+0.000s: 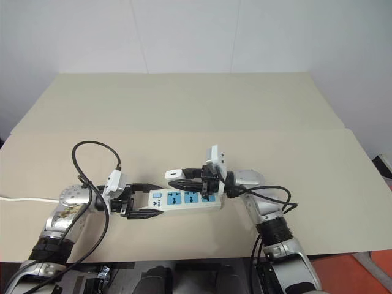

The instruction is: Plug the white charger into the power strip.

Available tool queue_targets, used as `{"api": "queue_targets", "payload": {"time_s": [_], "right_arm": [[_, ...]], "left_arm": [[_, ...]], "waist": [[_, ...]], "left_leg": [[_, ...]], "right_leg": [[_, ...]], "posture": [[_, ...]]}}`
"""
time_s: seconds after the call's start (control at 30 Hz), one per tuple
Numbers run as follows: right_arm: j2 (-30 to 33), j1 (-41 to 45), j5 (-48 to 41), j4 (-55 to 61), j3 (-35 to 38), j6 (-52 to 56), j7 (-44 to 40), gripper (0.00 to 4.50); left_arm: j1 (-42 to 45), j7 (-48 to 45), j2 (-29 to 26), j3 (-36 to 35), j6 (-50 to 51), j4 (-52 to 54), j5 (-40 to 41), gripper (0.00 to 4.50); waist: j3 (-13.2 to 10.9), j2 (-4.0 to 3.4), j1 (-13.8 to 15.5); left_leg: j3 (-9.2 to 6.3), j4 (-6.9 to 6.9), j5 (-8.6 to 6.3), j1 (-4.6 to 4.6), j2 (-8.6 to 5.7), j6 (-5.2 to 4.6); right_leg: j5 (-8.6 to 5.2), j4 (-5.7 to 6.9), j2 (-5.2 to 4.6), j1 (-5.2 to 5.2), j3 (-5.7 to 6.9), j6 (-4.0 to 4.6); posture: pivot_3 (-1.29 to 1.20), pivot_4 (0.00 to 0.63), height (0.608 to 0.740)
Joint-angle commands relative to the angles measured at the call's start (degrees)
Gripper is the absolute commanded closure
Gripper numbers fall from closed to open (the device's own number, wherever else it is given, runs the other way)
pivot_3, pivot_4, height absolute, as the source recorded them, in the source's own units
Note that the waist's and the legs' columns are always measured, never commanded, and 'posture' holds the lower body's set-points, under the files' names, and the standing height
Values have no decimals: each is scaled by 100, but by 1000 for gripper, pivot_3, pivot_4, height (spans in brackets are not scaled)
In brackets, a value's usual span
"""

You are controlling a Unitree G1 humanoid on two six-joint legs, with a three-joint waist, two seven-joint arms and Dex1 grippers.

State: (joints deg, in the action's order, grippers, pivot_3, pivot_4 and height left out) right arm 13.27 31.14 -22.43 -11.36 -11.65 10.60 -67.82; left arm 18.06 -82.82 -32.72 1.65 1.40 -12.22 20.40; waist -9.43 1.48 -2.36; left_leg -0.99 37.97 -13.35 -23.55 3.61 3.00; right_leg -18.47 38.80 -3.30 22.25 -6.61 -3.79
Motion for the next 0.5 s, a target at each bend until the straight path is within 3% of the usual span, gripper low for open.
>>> {"api": "queue_targets", "payload": {"time_s": [0.03, 0.5], "right_arm": [[-127, 215, 87, -41, 54, -178, 170, 3384], [-414, 4, 170, 78, -185, -2, 466, 3384]], "left_arm": [[151, -39, -6, 61, -63, -14, 40, 1237], [281, -108, -22, 53, -170, -287, 20, 1237]], "waist": [[0, 0, 1], [0, 0, -7]], "left_leg": [[0, 0, 1, 0, 0, 1], [0, 0, 3, 7, 0, 5]], "right_leg": [[0, 0, 0, 0, 0, 0], [0, 11, 0, 0, 0, 0]], "posture": [[0, 150, 740], [0, 150, 740]]}}
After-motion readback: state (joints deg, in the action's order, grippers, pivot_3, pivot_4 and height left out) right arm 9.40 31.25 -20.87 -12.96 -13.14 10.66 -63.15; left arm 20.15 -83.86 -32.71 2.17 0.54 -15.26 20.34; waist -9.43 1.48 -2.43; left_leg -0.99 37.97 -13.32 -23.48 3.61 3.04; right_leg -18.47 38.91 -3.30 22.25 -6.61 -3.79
